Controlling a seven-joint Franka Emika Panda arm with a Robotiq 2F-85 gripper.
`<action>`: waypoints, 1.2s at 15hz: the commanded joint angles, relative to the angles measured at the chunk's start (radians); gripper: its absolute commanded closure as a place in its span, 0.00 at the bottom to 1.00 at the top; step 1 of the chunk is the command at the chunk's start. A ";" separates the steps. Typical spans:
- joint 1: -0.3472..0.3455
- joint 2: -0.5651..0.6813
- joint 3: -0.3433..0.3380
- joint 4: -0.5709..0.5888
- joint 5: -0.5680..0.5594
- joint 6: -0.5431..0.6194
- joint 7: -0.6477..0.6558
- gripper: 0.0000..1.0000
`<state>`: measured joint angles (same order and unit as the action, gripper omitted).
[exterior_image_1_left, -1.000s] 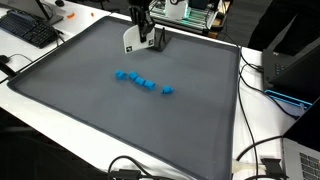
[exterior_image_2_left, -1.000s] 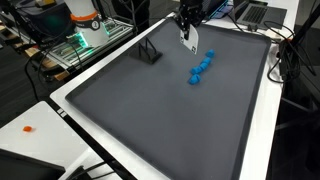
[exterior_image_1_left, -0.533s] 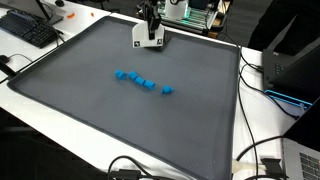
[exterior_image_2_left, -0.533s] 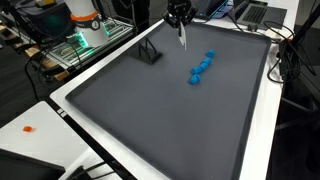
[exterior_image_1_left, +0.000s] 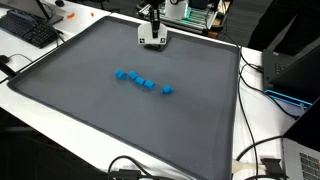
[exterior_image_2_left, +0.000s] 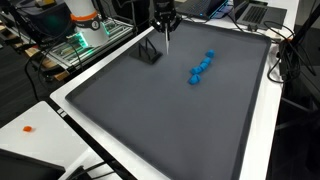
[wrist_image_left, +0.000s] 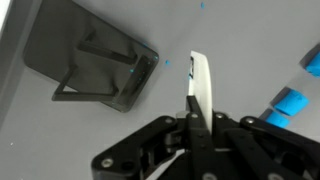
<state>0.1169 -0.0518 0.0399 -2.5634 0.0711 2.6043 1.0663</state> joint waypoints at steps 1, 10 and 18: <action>-0.023 -0.057 0.013 -0.085 0.107 0.034 0.013 0.99; -0.020 -0.087 0.008 -0.192 0.396 0.117 -0.083 0.99; -0.037 -0.036 0.006 -0.182 0.417 0.192 -0.059 0.99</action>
<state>0.0909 -0.1024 0.0401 -2.7463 0.4586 2.7653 1.0131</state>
